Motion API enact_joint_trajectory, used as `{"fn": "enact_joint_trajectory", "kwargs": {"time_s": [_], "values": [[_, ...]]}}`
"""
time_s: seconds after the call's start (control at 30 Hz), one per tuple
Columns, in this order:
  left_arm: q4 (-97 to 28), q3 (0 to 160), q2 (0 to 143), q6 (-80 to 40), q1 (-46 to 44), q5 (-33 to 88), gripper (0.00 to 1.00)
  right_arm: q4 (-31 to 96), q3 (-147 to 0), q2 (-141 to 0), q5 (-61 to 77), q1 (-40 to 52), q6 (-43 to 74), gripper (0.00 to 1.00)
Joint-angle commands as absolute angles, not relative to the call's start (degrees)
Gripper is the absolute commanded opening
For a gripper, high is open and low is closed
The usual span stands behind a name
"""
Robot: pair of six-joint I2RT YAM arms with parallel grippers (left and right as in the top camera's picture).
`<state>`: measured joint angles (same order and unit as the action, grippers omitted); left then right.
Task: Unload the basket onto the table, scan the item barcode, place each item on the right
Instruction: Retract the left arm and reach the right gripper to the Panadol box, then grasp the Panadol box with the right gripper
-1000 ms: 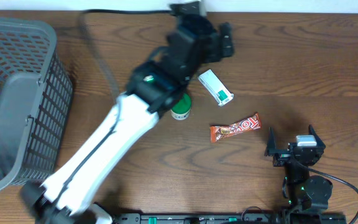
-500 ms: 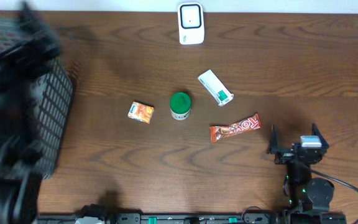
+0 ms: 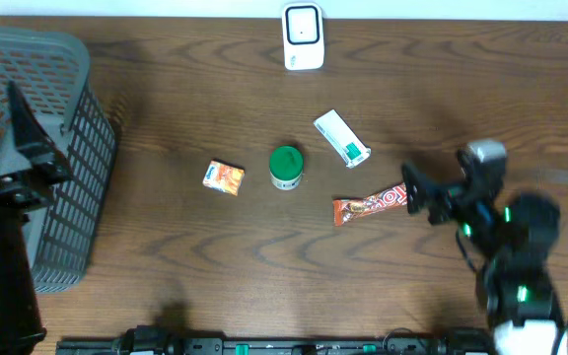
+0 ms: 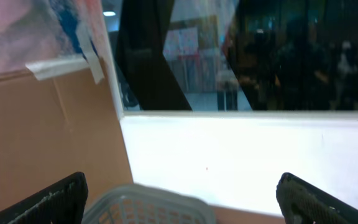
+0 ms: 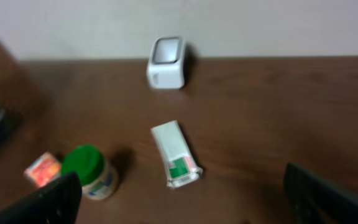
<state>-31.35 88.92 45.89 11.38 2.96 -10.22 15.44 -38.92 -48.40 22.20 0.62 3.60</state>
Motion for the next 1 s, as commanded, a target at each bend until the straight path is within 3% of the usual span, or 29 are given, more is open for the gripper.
{"fn": "enact_joint_trajectory", "kwargs": {"time_s": [0.0,0.1,0.23,0.53,0.9,0.97], "values": [[-30.20,85.43,41.74,12.86,3.27,-8.60,0.97,28.53,-55.79,-65.91,17.50,7.22,-5.34,0.99],[-26.46,83.02,38.11,11.03,3.27,-10.35,0.97,40.29,-69.23,-79.85,15.55,11.57,-9.65,0.99],[-28.08,81.95,34.87,7.81,3.25,-12.16,0.97,45.04,-77.65,-92.71,17.47,13.72,-9.93,0.99],[-27.38,81.43,34.33,5.56,3.25,-14.63,0.97,36.95,-77.67,-110.85,16.21,14.94,-18.17,0.99],[-28.21,81.43,34.33,5.02,3.20,-14.63,0.97,28.01,-77.67,-118.50,6.96,16.93,-19.11,0.99],[-28.21,81.43,34.33,5.02,3.20,-14.63,0.97,27.49,-77.67,-119.55,6.26,17.06,-19.09,0.85]]}}
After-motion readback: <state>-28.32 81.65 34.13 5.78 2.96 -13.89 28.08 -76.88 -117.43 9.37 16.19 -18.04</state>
